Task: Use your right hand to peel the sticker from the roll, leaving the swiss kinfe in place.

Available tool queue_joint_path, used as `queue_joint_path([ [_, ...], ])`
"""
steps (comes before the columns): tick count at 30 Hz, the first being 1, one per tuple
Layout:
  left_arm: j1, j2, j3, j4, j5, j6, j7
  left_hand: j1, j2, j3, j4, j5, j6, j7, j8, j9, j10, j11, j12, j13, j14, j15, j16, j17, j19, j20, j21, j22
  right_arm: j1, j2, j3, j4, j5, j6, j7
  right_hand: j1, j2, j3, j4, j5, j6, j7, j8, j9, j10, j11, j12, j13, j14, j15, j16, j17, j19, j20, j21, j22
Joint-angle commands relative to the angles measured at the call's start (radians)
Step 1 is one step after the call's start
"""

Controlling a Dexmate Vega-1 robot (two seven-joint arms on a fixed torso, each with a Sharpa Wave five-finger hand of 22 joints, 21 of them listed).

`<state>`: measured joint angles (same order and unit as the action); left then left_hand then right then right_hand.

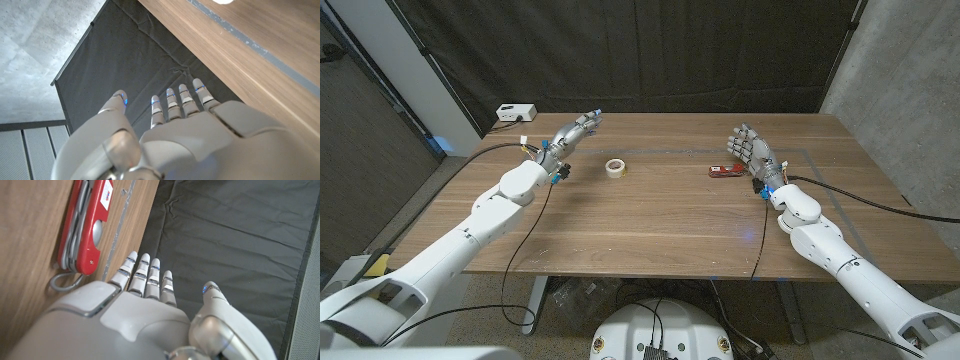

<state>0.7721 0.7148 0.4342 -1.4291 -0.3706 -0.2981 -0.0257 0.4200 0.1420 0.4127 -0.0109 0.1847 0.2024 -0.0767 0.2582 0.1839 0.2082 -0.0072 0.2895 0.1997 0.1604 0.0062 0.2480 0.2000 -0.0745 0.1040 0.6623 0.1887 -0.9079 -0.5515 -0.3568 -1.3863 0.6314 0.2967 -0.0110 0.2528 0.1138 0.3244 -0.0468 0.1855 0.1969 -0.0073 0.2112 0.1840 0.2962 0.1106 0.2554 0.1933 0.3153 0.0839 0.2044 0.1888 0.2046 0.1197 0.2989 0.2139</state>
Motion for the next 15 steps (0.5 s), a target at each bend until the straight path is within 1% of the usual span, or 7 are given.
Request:
queue_joint_path([
  [1, -0.001, 0.091, -0.009, -0.089, 0.099, 0.090, -0.022, 0.006, 0.017, 0.018, 0.001, -0.004, 0.047, 0.015, 0.007, 0.003, 0.049, -0.005, 0.012, 0.002, 0.029, -0.006, 0.008, 0.001, 0.019, 0.005, 0.009, 0.004, -0.037, -0.016, 0.001, -0.057, 0.003, -0.004, 0.005, -0.005, 0.008, 0.007, 0.001, 0.006, 0.024, 0.005, 0.009, 0.002, 0.030, 0.004, 0.012, 0.002, 0.016, -0.001, 0.006, 0.002, 0.005, 0.002, -0.002, 0.001],
  [6, -0.030, 0.145, 0.002, -0.117, 0.101, 0.146, -0.107, 0.009, 0.016, 0.020, 0.000, -0.004, 0.044, 0.017, 0.003, 0.003, 0.046, -0.003, 0.008, 0.002, 0.028, -0.006, 0.006, 0.001, 0.019, 0.007, 0.009, 0.004, -0.040, -0.014, -0.001, -0.059, 0.004, -0.002, 0.010, -0.008, 0.008, 0.007, 0.002, 0.006, 0.036, 0.008, 0.012, 0.002, 0.038, 0.005, 0.014, 0.003, 0.019, 0.001, 0.005, 0.002, 0.007, 0.005, -0.001, 0.001],
  [9, -0.048, 0.173, 0.009, -0.131, 0.104, 0.174, -0.153, 0.013, 0.014, 0.024, -0.001, -0.006, 0.029, 0.013, -0.008, 0.003, 0.024, -0.002, -0.005, 0.001, 0.020, -0.005, 0.001, 0.001, 0.016, 0.008, 0.007, 0.004, -0.041, -0.017, -0.002, -0.060, 0.005, -0.003, 0.015, -0.009, 0.009, 0.008, 0.003, 0.006, 0.043, 0.009, 0.013, 0.002, 0.042, 0.006, 0.015, 0.003, 0.021, 0.002, 0.005, 0.002, 0.007, 0.006, -0.001, 0.001],
  [15, -0.073, 0.214, 0.019, -0.153, 0.127, 0.202, -0.209, 0.016, 0.010, 0.026, -0.001, -0.007, 0.021, 0.016, -0.017, 0.003, 0.010, -0.001, -0.015, 0.001, 0.004, 0.001, -0.008, 0.001, 0.009, 0.006, 0.003, 0.004, -0.044, -0.019, -0.005, -0.063, 0.008, -0.005, 0.023, -0.012, 0.009, 0.009, 0.004, 0.007, 0.061, 0.012, 0.017, 0.003, 0.056, 0.010, 0.019, 0.003, 0.025, 0.004, 0.005, 0.002, 0.008, 0.007, -0.001, 0.001],
])
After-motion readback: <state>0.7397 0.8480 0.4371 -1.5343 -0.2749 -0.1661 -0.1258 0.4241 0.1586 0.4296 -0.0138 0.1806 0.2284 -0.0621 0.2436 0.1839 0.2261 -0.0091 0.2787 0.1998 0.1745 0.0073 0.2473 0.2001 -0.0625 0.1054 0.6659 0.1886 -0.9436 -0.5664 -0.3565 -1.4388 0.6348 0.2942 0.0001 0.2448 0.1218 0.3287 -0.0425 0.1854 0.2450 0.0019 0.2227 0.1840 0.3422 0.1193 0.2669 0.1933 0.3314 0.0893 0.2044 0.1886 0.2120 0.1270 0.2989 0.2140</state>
